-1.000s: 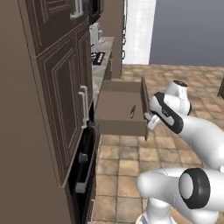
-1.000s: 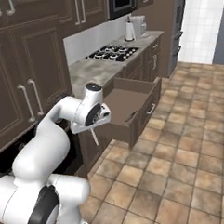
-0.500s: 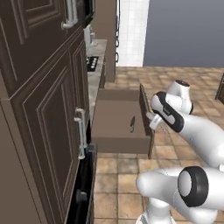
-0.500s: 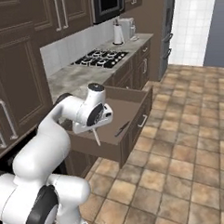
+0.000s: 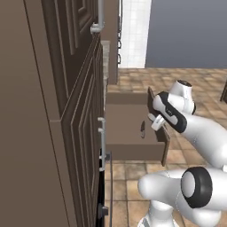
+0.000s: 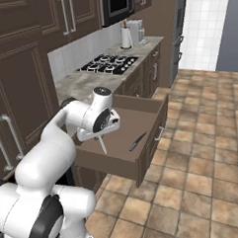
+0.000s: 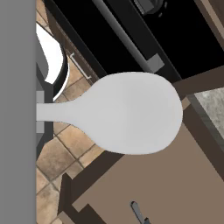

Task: Pick up the metallic utensils from the counter and place them in the open drawer. Make sure not to pick up any wooden utensils.

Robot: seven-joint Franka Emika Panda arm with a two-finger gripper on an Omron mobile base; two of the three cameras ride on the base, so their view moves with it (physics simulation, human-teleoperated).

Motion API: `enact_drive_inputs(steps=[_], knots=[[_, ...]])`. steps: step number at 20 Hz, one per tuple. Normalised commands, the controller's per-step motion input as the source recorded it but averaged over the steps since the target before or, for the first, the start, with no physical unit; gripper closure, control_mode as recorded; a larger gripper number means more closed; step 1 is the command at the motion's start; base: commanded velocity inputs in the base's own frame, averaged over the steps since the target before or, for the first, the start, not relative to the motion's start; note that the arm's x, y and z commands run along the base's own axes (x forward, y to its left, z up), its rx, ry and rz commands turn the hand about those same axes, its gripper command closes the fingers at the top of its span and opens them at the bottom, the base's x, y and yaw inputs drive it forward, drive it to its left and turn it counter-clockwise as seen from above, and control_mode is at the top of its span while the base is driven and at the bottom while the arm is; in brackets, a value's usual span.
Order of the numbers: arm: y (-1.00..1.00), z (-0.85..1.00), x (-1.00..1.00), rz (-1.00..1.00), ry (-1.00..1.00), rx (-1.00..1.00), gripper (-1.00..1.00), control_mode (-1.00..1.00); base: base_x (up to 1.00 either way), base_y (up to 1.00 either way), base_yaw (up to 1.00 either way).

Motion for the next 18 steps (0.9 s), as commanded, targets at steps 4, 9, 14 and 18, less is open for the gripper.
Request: enact_drive_inputs(steps=[4, 9, 14, 18], knots=[[0.0, 0.0, 0.0, 0.0, 0.0, 0.0, 1.0, 1.0, 0.84, 0.34, -0.07], [0.03, -0.13, 0.59, -0.03, 0.0, 0.0, 1.0, -1.0, 0.35, 0.0, -0.02], [0.6, -0.12, 1.0, -0.07, 0.0, 0.0, 1.0, -1.0, 0.0, 0.0, 0.0], [0.29, -0.18, 0.99, -0.05, 0.12, -0.01, 1.0, -1.0, 0.0, 0.0, 0.0]])
